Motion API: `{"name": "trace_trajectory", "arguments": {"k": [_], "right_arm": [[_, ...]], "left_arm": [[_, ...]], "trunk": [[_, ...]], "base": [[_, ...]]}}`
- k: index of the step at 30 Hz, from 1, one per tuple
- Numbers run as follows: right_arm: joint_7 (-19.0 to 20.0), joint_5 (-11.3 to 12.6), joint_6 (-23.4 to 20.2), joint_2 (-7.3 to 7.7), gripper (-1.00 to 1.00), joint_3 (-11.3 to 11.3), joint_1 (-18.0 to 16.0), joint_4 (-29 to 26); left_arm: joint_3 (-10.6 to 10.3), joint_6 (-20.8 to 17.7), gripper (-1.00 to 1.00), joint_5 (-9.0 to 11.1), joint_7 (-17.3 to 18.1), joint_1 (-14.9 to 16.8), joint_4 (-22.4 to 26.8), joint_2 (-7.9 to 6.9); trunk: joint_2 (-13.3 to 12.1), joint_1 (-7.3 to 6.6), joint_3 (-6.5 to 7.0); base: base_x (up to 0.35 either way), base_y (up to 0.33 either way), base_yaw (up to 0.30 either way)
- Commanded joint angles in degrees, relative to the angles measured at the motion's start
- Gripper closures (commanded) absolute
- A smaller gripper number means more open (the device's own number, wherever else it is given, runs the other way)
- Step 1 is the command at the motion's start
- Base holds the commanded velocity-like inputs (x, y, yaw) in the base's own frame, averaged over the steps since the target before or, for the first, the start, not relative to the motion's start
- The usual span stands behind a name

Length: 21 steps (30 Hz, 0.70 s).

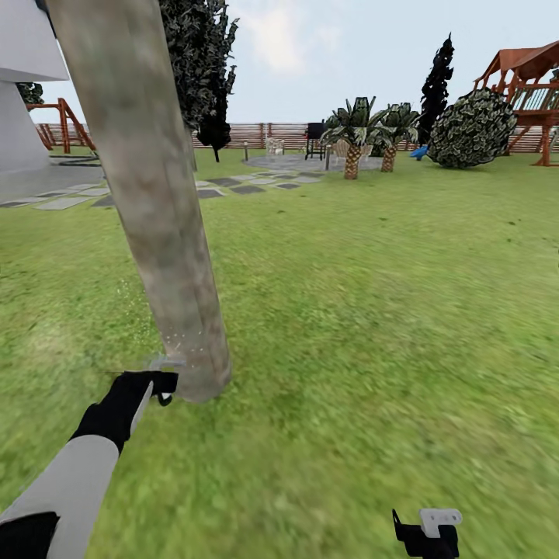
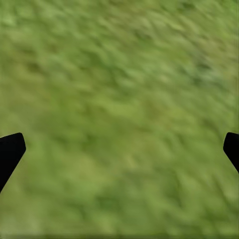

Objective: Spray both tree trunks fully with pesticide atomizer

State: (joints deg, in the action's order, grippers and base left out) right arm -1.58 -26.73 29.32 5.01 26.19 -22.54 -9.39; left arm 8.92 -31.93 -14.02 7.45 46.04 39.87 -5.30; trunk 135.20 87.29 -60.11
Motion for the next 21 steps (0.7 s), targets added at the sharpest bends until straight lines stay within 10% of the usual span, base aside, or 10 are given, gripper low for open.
{"name": "trace_trajectory", "arguments": {"k": [1,4,10,17,21], "right_arm": [[-0.16,-0.62,0.22,0.00,-1.00,0.40,-0.05,0.08],[-0.17,-0.61,0.22,0.00,-1.00,0.40,-0.05,0.08],[-0.17,-0.61,0.22,0.00,-1.00,0.38,-0.05,0.08],[-0.17,-0.60,0.22,0.12,-1.00,0.44,-0.05,0.08],[-0.17,-0.60,0.22,0.17,-1.00,0.43,-0.05,0.08]], "left_arm": [[-1.29,-0.21,1.00,-1.23,0.38,0.17,0.35,1.18],[-1.77,-0.35,1.00,-1.14,0.42,0.37,1.71,0.88],[-0.26,-2.18,1.00,0.78,0.83,2.37,2.05,-6.34],[-0.38,-7.69,1.00,0.89,1.02,6.53,2.21,-0.21],[0.03,-8.85,1.00,1.13,1.27,8.40,2.06,-4.21]], "trunk": [[0.02,-0.01,-0.05],[0.02,-0.01,-0.05],[0.02,-0.01,-0.05],[0.02,-0.01,-0.05],[0.02,-0.01,-0.05]], "base": [[-0.182,0.000,0.000],[-0.209,0.000,0.000],[-0.018,0.000,0.000],[0.000,0.000,0.000],[0.000,0.000,0.000]]}}
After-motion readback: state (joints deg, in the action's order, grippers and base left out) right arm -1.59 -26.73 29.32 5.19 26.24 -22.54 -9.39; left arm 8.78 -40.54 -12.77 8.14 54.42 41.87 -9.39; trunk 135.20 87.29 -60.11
